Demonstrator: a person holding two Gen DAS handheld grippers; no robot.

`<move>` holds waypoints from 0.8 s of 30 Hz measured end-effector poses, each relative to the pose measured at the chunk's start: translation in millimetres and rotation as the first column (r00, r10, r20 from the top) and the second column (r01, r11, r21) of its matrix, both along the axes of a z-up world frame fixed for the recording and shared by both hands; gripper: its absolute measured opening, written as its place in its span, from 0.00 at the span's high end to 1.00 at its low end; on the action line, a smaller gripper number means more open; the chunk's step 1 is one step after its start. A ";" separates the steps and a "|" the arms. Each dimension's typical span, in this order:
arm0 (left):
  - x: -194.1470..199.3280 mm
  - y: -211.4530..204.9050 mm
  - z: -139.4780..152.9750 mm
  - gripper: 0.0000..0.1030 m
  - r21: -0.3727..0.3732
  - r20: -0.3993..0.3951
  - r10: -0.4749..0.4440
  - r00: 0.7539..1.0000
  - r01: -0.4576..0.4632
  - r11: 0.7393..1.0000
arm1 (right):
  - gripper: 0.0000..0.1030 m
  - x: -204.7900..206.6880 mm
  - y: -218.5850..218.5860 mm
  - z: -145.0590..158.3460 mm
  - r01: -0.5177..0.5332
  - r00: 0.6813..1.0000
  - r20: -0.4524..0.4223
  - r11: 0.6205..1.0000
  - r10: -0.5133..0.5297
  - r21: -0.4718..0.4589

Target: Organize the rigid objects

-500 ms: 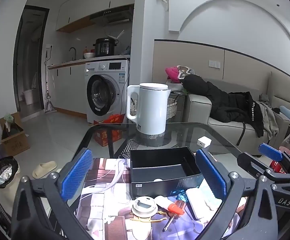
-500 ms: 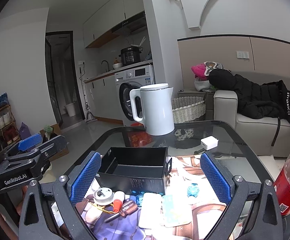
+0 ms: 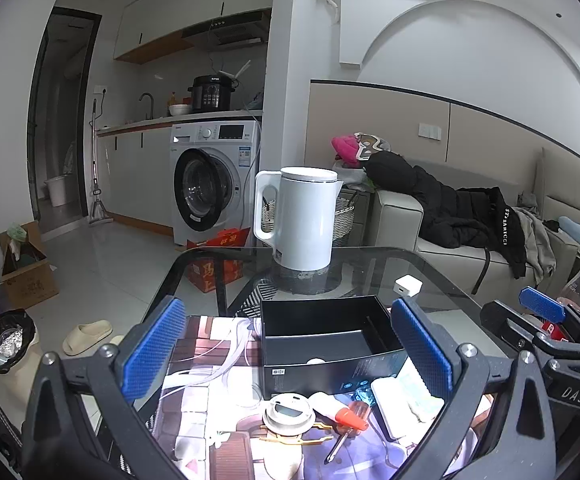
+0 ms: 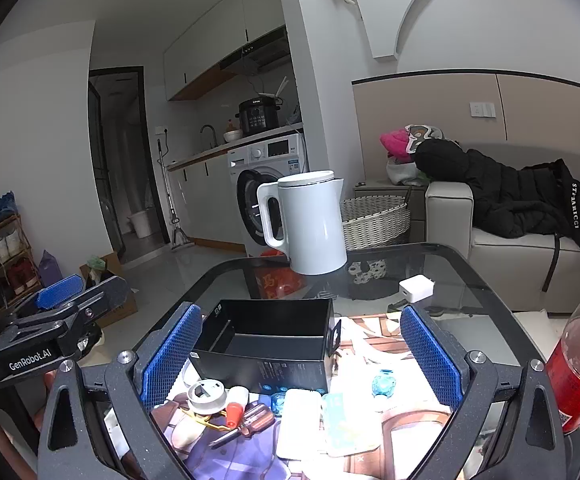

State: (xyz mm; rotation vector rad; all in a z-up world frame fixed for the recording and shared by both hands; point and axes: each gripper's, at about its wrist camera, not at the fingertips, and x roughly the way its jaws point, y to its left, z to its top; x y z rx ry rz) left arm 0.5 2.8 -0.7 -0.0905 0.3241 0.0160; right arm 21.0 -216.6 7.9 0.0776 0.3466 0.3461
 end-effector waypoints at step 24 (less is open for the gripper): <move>-0.7 0.7 -1.3 0.00 -0.008 -0.009 0.005 1.000 -0.005 1.000 | 0.02 -0.1 1.1 2.1 -0.001 1.000 -0.007 1.000 0.001 0.002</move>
